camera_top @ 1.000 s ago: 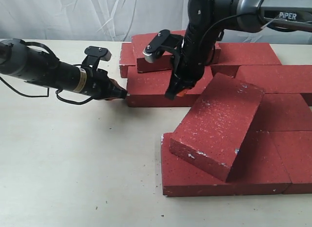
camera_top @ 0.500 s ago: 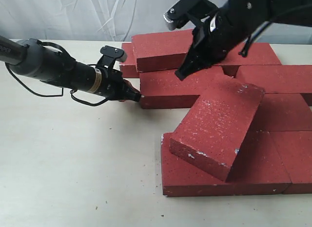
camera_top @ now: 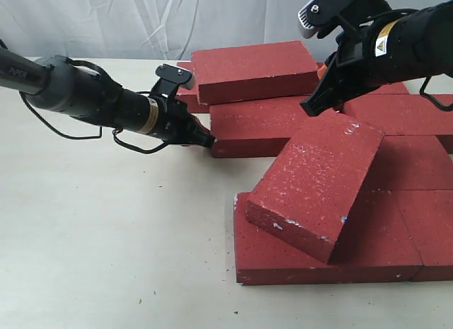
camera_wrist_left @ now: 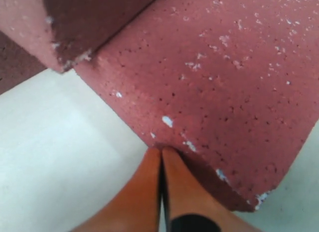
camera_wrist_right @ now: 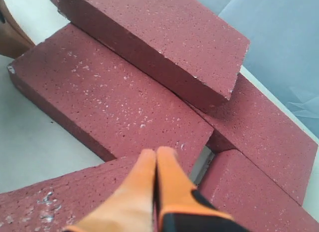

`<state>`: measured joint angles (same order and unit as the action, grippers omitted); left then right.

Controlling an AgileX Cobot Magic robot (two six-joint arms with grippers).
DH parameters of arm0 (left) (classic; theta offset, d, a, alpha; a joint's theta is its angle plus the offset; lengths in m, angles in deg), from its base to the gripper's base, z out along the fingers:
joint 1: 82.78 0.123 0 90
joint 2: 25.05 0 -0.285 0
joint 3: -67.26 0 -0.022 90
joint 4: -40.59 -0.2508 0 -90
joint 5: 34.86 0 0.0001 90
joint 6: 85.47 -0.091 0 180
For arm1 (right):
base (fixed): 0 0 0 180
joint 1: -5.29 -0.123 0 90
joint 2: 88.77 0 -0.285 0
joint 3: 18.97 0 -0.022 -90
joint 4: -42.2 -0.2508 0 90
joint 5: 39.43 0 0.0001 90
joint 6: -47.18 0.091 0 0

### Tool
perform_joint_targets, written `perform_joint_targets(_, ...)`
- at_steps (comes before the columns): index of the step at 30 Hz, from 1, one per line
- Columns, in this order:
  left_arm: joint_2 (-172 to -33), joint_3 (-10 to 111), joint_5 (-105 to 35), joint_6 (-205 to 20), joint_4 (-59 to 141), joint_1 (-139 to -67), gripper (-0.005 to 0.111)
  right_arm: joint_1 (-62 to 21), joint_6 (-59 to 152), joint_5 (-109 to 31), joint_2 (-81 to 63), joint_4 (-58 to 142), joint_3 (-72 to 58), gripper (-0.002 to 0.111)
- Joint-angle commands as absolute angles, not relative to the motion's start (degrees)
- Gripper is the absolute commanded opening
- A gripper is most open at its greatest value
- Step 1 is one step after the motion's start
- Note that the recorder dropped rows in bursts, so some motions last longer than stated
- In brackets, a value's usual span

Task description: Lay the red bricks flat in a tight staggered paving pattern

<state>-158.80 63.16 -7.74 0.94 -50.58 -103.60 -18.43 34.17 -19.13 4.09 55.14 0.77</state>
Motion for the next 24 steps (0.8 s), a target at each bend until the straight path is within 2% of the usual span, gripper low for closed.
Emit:
perform_joint_targets(1, -158.57, 63.69, -8.9, 1.01, -49.86, -104.72, 0.0, -18.09, 34.37, -19.28, 3.67, 54.55, 0.96, -0.001)
perform_joint_targets(24, -160.25, 65.95, -2.81, 2.6, -47.94, -105.1, 0.0, -18.09, 34.37, -20.87, 5.51, 53.67, 0.96, -0.001)
